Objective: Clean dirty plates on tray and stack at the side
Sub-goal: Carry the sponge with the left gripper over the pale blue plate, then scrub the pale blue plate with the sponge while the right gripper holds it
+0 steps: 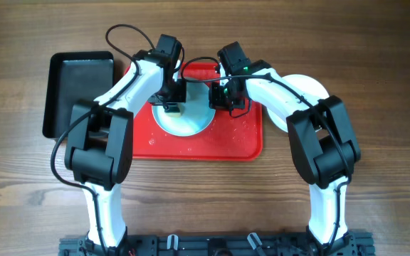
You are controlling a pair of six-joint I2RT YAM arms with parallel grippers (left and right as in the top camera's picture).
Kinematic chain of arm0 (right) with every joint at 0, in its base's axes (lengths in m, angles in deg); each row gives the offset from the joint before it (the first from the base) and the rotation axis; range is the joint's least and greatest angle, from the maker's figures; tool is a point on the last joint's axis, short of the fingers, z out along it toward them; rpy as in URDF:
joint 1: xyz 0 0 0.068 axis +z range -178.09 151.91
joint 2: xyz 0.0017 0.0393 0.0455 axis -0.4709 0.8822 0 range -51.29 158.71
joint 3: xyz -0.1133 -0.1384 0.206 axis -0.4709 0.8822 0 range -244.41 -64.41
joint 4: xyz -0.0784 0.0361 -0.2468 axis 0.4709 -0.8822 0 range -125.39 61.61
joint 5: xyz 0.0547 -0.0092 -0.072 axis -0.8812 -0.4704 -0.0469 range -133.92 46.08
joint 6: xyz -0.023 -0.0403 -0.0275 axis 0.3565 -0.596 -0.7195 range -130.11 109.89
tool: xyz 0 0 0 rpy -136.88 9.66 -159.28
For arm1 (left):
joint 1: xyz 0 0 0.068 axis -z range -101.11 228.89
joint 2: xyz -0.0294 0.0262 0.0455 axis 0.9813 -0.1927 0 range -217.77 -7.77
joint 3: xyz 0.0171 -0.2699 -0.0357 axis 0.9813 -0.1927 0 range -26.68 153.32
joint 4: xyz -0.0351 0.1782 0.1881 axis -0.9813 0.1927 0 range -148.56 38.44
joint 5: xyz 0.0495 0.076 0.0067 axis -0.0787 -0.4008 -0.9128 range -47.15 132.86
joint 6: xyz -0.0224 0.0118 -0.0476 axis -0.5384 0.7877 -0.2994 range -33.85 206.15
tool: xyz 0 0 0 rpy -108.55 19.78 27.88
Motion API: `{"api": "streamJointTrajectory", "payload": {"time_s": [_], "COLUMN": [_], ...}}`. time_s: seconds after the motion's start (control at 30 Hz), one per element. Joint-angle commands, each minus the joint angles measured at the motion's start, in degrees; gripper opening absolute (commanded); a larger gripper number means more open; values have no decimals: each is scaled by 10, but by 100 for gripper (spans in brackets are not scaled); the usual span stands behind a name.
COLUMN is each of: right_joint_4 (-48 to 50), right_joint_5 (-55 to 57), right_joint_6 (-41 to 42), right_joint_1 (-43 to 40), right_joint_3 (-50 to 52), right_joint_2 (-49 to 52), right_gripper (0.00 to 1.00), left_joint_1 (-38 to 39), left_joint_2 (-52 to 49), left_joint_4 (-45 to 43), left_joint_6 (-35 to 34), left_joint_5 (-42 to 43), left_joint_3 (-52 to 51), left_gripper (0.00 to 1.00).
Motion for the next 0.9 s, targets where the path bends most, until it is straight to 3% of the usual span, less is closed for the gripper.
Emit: {"api": "streamJointTrajectory", "payload": {"time_s": [0.0, 0.23, 0.33, 0.57, 0.87], "right_joint_4": [3, 3, 3, 4, 7], "right_joint_5": [-4, -3, -3, -3, -3], "right_joint_6": [6, 6, 6, 6, 13], "right_joint_1": [7, 7, 7, 7, 7], "right_joint_3": [6, 6, 6, 6, 6], "right_joint_2": [21, 21, 21, 21, 21], "right_gripper": [4, 4, 4, 4, 4], "left_joint_1": [38, 50, 36, -21, -32], "left_joint_2": [-20, -20, -20, -20, -20], "left_joint_4": [-29, -67, -55, 68, 129], "left_joint_6": [14, 46, 30, -170, -130], "left_joint_5": [122, 178, 136, -102, -96], "left_joint_3": [-38, -39, -39, -39, -39], "left_gripper": [4, 4, 4, 4, 4]}}
